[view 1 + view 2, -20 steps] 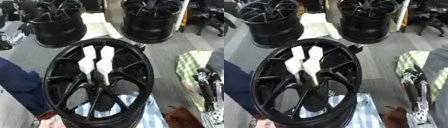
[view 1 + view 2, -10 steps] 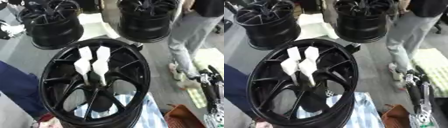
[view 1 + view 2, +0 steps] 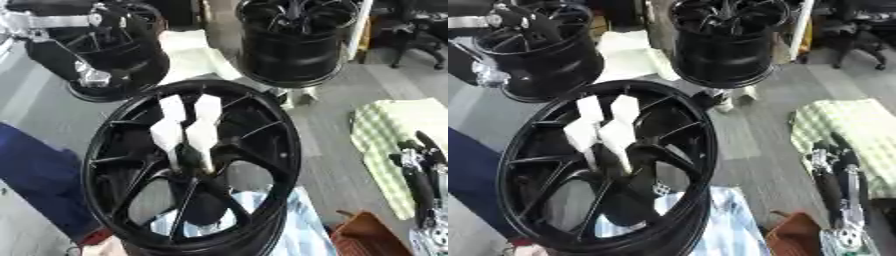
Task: Pull the pin out of the wheel hub.
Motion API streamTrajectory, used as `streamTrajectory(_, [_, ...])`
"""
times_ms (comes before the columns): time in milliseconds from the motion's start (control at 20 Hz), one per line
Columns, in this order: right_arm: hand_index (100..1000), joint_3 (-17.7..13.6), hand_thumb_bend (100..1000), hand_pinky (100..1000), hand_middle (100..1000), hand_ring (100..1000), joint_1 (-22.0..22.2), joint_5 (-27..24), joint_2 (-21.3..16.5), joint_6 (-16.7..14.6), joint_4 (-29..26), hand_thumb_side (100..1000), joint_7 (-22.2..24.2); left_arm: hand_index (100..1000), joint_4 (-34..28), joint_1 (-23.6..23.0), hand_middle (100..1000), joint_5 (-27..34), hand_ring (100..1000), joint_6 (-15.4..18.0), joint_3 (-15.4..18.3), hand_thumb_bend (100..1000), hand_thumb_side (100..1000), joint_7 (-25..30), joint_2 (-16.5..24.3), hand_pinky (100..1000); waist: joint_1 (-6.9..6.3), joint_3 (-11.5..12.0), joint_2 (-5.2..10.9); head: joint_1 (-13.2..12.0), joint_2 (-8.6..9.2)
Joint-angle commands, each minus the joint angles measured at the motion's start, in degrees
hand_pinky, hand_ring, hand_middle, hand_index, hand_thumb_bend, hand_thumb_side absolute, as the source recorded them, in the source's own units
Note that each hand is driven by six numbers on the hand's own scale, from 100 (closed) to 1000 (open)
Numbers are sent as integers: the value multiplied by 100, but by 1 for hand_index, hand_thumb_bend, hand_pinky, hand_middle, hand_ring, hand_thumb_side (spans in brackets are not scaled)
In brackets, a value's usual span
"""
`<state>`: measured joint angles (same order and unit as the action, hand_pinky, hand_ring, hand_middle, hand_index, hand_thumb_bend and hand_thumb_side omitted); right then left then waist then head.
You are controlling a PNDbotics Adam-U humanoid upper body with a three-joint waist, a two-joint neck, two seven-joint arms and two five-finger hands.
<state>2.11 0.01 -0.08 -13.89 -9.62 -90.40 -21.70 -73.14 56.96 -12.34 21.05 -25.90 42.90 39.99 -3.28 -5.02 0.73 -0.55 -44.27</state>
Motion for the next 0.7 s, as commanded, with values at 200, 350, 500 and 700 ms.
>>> streamTrajectory(200, [921, -31, 100, 729, 693, 641, -74, -1, -80, -20, -48, 651, -14, 919, 882, 337, 815, -579, 1000, 519, 250, 403, 557, 756, -426, 722, 27, -1, 87, -1, 15])
streamTrajectory(350, [921, -24, 100, 729, 693, 641, -79, -2, -77, -22, -45, 651, -8, 919, 1158, 378, 813, -839, 1000, 681, 368, 408, 558, 885, -582, 721, 28, -5, 90, -5, 15])
streamTrajectory(500, [921, -17, 100, 729, 693, 641, -85, -4, -75, -23, -43, 652, -2, 919, 1300, 377, 807, -1089, 1000, 836, 390, 411, 570, 904, -725, 714, 28, -13, 91, -17, 15])
streamTrajectory(700, [921, -12, 100, 729, 693, 641, -97, -8, -71, -25, -42, 652, 2, 916, 1458, 348, 800, -1430, 1000, 1058, 384, 422, 576, 907, -904, 707, 28, -30, 93, -31, 15])
